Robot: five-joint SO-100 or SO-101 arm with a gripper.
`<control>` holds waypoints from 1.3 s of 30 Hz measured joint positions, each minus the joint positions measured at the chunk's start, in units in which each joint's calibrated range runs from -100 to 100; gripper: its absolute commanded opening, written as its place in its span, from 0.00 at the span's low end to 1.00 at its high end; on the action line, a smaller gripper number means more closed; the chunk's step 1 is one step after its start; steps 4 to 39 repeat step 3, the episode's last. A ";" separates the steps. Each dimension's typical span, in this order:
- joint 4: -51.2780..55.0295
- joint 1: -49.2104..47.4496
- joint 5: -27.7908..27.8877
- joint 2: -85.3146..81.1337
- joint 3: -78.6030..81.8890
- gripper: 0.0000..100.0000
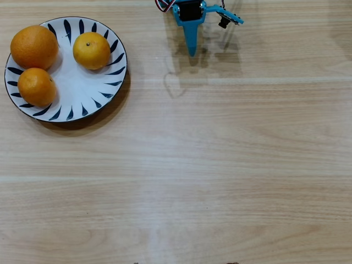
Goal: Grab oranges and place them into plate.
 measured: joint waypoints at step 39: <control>0.00 0.00 0.00 0.00 0.00 0.02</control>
